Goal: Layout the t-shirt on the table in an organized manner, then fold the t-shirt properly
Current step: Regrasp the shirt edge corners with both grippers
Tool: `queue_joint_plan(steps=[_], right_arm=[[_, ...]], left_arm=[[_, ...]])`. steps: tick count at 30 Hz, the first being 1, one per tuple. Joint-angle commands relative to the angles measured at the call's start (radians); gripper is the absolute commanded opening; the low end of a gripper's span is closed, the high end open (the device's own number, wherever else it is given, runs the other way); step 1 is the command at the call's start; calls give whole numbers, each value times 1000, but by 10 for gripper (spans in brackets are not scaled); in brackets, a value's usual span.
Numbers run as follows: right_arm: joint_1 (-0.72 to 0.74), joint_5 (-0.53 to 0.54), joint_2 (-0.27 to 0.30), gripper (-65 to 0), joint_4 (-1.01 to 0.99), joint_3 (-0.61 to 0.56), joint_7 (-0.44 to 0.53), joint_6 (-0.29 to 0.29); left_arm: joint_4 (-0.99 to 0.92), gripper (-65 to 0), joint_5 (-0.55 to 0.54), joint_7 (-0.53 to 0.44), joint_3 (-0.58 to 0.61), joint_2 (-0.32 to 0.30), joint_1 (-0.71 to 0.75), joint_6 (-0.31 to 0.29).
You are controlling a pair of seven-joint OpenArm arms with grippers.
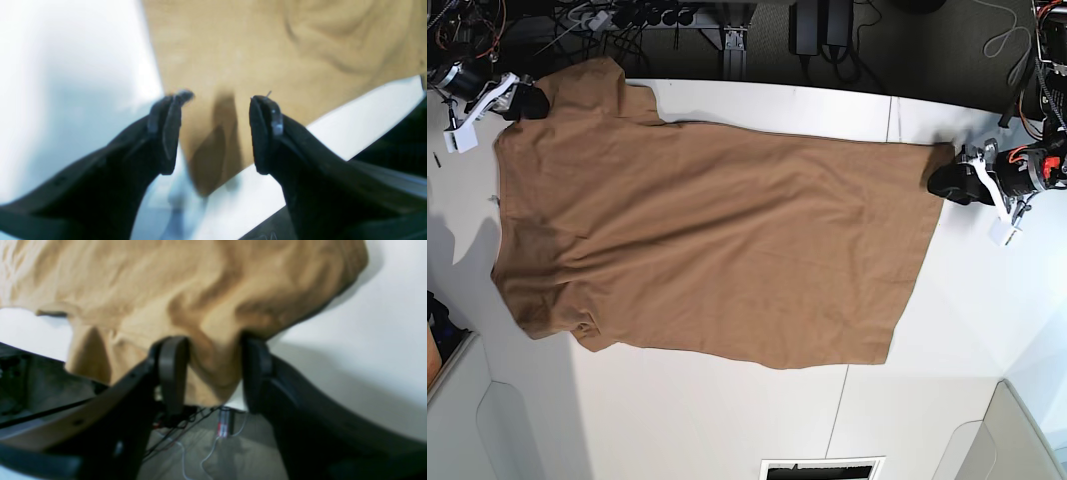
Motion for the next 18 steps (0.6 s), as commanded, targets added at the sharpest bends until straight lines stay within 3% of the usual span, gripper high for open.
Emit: queue_joint_plan(steps=[1, 5, 18], right_arm=[[-3, -50, 14, -356, 3, 1, -25, -18], [-1, -49, 23, -356, 3, 5, -24, -18], [-1, -11, 35, -357, 10, 91, -18, -18]], left_arm=[[14, -293, -21, -17, -34, -26, -13, -6], [14, -293, -24, -11, -101, -26, -11, -6], [14, -293, 14, -39, -104, -25, 114, -6]])
